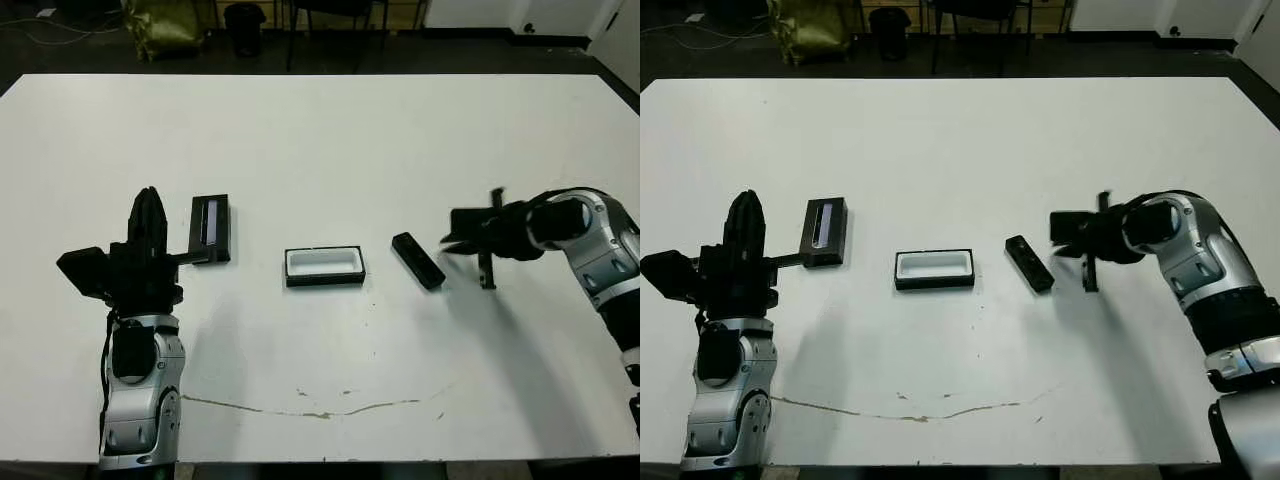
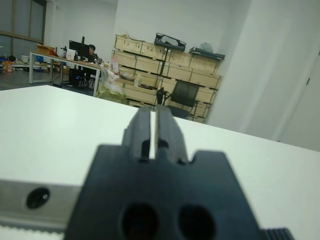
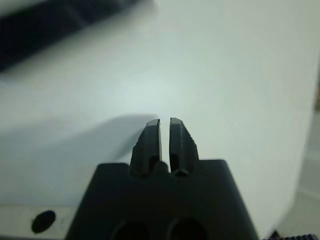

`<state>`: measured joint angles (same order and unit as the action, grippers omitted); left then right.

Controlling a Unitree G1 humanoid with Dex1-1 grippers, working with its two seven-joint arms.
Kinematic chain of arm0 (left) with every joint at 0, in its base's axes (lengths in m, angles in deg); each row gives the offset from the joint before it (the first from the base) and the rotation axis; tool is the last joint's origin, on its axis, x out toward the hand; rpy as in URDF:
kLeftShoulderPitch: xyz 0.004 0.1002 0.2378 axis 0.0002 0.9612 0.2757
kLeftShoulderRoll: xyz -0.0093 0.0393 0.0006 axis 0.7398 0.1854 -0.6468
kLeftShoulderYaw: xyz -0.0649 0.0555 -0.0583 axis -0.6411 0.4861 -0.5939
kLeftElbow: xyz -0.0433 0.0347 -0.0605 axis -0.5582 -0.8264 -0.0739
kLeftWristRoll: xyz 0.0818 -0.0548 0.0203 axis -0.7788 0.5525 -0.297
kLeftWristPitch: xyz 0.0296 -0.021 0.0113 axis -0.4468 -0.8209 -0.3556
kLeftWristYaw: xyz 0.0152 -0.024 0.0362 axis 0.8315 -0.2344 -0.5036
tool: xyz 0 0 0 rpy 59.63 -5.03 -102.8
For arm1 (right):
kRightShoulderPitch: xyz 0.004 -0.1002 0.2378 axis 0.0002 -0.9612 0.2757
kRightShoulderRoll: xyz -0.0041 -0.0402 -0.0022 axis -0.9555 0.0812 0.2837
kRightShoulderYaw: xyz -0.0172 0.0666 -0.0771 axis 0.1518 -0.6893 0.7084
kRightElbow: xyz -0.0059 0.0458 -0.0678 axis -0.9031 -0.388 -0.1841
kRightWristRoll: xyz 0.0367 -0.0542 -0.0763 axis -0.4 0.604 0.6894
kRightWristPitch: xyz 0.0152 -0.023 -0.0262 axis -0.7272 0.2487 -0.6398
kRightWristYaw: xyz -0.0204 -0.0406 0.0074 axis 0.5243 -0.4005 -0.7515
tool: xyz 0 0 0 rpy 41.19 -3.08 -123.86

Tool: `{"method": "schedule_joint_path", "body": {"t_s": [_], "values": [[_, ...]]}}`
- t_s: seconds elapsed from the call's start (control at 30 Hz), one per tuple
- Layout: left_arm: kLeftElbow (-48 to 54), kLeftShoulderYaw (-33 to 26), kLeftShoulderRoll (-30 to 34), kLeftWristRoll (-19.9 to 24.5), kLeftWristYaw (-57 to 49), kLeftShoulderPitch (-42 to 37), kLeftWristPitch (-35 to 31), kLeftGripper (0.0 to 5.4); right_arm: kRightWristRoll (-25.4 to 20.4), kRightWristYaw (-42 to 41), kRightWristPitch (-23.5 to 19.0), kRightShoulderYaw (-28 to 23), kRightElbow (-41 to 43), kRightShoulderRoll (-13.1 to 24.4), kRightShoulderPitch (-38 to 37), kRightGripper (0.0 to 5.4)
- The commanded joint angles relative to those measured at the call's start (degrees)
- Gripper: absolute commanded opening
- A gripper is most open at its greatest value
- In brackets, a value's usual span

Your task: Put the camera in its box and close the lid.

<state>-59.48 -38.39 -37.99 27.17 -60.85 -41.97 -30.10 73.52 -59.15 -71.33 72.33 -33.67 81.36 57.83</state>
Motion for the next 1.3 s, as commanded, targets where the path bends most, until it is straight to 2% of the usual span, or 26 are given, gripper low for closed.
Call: {"method": "schedule_joint_path", "body": {"t_s": [0.03, 0.13, 0.23, 0.3, 0.4, 0.5, 0.6, 0.73, 0.8, 0.97, 1.1, 1.2, 1.3], "values": [[-0.7, -0.1, 0.4, -0.1, 0.1, 1.0, -0.5, 0.02, 2.5, 6.5, -3.0, -1.2, -3.0, 0.9, 1.1, 0.0], [-0.7, 0.0, 0.5, -0.5, 0.0, 1.0, -0.5, 0.02, 1.7, 10.3, -5.2, -3.4, -2.5, 0.8, 0.4, 0.0], [-0.6, 0.1, 0.4, -0.9, -0.2, 1.0, -0.7, 0.02, -1.8, 14.0, -2.2, -7.5, 3.9, 1.4, -3.5, 0.0], [-0.4, 0.1, 0.3, -1.0, -0.5, 1.0, -1.0, 0.02, -5.7, 15.3, -1.1, -11.4, 12.4, 1.2, -8.2, 0.0], [-0.2, 0.3, 0.3, -1.1, -0.5, 1.0, -1.6, 0.02, -15.2, 13.9, -2.9, -17.1, 28.1, -0.7, -16.1, 0.0], [0.1, 0.6, 0.1, -0.9, -0.6, 1.0, -2.1, 0.02, -24.8, 12.7, -8.7, -20.2, 40.4, -3.5, -22.5, 0.0], [-0.1, 0.7, 0.2, -0.8, -0.4, 0.9, -1.9, 0.02, -32.9, 13.2, -10.9, -22.0, 46.6, -7.4, -28.4, 0.0], [-0.1, 0.7, 0.3, -1.1, -0.6, 1.0, -1.8, 0.02, -40.7, 13.4, -15.7, -23.0, 50.4, -10.4, -33.5, 0.0], [0.2, 0.7, 0.2, -1.0, -0.7, 1.0, -2.3, 0.02, -42.2, 14.3, -15.4, -23.0, 51.1, -12.2, -36.2, 0.0], [-0.1, 0.8, 0.2, -1.0, -0.6, 1.0, -1.9, 0.02, -42.2, 15.8, -11.7, -22.4, 50.5, -15.7, -41.4, 0.0], [0.2, 0.9, 0.2, -0.9, -0.6, 1.1, -2.5, 0.02, -40.5, 20.0, -14.7, -22.2, 52.4, -16.9, -44.0, 0.0], [-0.1, 0.8, 0.3, -0.8, -0.4, 1.1, -2.0, 0.0, -39.7, 22.7, -16.1, -21.8, 52.9, -17.8, -44.9, 0.34], [-0.2, 0.8, 0.3, -0.8, -0.4, 1.1, -1.8, 0.0, -39.7, 23.8, -17.0, -21.6, 52.8, -18.2, -44.9, 0.96]]}}
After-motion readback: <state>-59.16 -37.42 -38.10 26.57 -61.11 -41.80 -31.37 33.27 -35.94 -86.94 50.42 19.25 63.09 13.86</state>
